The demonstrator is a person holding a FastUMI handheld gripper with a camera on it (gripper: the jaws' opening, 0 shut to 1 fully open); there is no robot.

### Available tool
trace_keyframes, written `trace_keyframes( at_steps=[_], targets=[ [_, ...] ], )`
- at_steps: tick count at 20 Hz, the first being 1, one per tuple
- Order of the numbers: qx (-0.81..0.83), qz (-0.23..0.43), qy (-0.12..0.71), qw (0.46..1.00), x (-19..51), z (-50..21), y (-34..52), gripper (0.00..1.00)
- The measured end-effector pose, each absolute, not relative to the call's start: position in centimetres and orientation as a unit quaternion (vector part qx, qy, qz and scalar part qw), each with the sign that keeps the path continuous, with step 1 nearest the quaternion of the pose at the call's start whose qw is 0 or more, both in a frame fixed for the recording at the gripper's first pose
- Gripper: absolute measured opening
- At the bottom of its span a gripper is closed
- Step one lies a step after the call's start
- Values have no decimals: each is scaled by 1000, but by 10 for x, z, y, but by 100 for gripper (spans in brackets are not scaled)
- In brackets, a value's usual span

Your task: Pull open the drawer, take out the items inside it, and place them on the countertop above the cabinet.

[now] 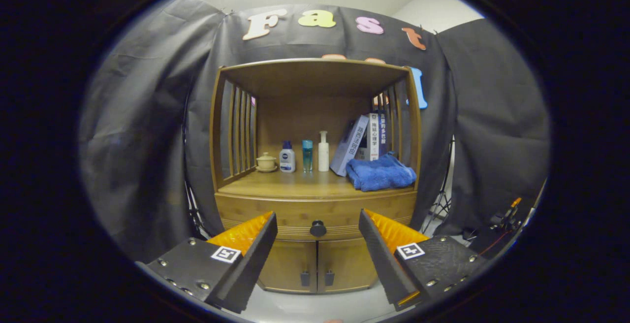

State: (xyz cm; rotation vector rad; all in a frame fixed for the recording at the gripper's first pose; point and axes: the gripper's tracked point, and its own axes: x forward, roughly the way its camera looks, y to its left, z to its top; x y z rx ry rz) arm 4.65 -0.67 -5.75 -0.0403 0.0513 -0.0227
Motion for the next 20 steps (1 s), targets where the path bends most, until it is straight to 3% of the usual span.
trace_keyframes(
  at_steps=[17, 20],
  targets=[
    [7, -25, 106, 994, 220, -183, -17, 99],
    [30, -22, 107, 994, 236, -187, -16, 73]
  ],
)
